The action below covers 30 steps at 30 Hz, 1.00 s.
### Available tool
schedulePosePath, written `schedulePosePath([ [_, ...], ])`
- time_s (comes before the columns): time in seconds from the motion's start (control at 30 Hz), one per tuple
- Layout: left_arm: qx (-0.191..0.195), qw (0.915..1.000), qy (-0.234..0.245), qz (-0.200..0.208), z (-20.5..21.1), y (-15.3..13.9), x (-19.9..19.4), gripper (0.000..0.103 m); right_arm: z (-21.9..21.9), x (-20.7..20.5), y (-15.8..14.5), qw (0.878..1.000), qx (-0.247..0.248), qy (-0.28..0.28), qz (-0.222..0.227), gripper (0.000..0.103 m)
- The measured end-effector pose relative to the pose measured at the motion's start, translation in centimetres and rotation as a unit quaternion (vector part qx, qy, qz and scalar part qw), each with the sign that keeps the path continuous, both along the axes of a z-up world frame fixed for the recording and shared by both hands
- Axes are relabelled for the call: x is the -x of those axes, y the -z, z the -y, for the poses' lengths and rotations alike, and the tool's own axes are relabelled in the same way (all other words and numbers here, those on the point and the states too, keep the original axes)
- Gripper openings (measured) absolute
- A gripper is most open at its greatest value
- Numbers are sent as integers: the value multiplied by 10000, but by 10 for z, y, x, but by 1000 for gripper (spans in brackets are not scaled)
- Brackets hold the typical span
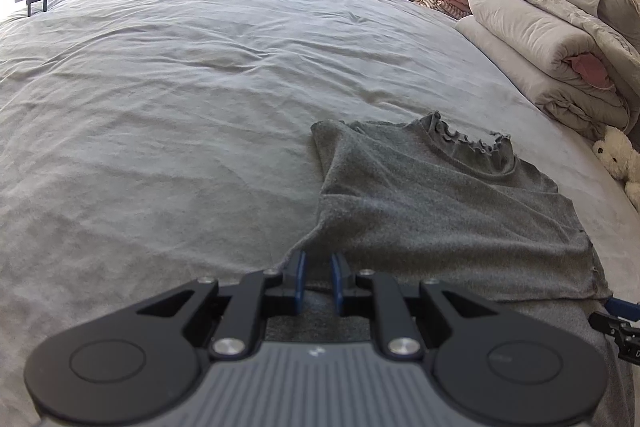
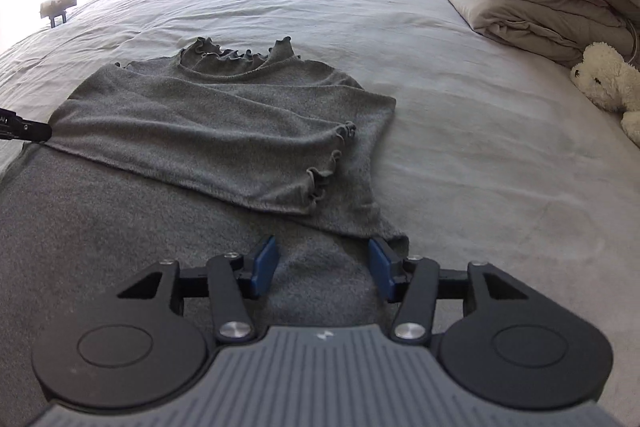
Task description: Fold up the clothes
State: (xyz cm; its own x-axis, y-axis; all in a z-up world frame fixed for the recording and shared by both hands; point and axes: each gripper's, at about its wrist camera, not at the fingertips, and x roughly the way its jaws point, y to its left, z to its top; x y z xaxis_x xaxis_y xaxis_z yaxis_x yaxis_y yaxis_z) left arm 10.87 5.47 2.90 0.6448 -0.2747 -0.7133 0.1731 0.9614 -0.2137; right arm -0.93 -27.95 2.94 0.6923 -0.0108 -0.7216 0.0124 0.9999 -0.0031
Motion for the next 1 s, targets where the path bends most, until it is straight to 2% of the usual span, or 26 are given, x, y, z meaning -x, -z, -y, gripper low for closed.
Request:
schedulePosePath([
  [0.23,89,9999,44,87,-3,-12,19,22,-2,35,-4,9999,65,28,-105,56],
  [0.33,105,9998,115,145,-5,-15,34,23,2,53,2,9997,-120,194,-46,58],
  [0.5,83,9997,11,-222,-16,1,56,23,-6,74,6,9994,12,332,100,58],
  [0.73,-231,9997,-66,-85,-31,6,110,23,-7,107,5,9990,12,439,48,59],
  [1.0,-239,9995,-200,-63,-44,6,182,23,-11,135,2,9982,-97,587,-71,59],
])
